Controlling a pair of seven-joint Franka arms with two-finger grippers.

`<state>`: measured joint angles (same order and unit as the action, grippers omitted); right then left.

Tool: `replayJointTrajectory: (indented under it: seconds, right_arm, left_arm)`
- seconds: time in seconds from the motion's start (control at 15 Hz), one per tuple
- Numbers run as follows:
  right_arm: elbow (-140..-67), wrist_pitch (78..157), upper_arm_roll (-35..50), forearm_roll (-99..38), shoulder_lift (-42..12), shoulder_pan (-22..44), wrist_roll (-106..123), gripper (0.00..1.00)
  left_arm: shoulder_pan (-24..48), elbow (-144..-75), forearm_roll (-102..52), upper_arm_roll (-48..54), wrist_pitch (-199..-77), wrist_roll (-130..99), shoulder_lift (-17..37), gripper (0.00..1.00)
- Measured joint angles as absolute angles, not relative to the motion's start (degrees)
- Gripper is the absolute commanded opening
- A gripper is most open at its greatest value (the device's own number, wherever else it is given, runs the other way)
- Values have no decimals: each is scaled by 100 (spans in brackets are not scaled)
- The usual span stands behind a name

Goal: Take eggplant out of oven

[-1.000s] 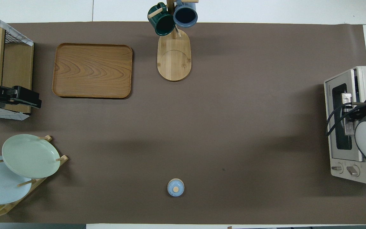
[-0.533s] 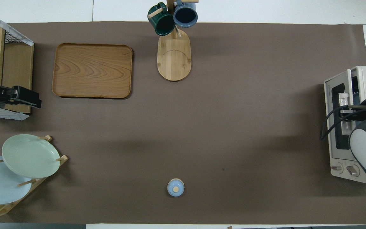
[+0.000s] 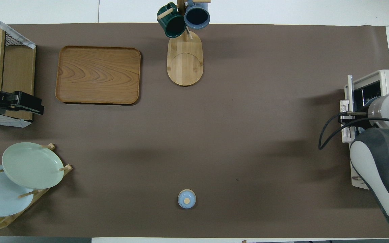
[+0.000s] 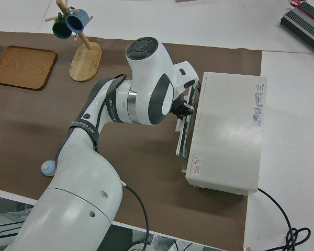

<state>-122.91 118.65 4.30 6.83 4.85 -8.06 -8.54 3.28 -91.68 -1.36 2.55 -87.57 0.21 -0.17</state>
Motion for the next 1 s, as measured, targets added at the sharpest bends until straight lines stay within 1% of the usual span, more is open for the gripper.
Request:
replayJointTrajectory:
  seconds: [0.27, 0.6, 0.73, 1.0]
  right_arm:
    - [-12371, 12058, 455, 599, 398, -730, -861, 0]
    - [-12546, 12549, 508, 484, 174, -613, -873, 0]
    - [-12623, 12888, 511, 485, -15, -540, -873, 0]
    - [-12661, 13199, 552, 483, -425, -437, -895, 0]
  left_arm:
    - [328, -9168, -136, 255, -8756, 21, -17, 100]
    - [328, -9168, -136, 255, -8756, 21, -17, 100]
    - [328, -9168, -136, 255, -8756, 21, -17, 100]
    - [328, -9168, -136, 255, -8756, 21, -17, 100]
